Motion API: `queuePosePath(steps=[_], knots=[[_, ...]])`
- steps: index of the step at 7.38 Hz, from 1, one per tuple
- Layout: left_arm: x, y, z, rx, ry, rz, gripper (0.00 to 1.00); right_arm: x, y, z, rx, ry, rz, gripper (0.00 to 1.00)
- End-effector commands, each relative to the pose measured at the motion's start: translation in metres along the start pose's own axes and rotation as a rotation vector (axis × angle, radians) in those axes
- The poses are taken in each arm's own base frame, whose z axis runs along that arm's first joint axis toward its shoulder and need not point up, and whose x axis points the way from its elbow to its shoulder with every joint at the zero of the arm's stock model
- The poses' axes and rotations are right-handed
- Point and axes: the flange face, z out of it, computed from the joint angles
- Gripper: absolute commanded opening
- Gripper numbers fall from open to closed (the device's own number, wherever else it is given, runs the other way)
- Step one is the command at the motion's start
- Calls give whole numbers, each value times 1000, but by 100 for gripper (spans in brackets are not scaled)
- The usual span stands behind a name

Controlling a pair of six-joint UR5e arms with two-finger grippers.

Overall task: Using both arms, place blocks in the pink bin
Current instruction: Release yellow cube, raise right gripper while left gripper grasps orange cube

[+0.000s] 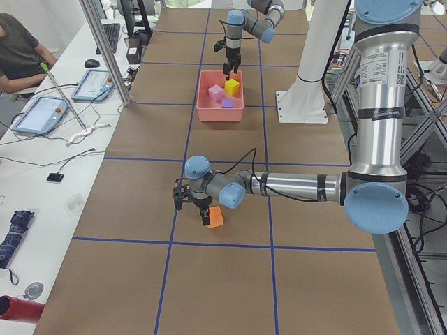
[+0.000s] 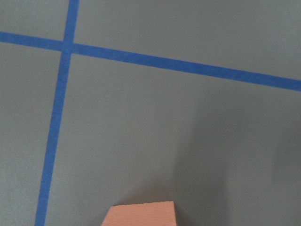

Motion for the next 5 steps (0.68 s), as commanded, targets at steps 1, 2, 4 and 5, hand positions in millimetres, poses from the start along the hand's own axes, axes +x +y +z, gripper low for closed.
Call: queuePosePath(steps=[1,2,4,5], knots=[[-15,8,6,-11,-11,-26,100,1,0,-5,1,-8,0,100],[-16,7,7,-11,-13,-29,100,3,-1,-6,2,-8,1,100],[-13,9,7,-12,-9,-92,100,2,-7,-12,9,-17,6,100],[-13,9,7,-12,-8,-96,100,2,-9,-12,12,-18,8,100]])
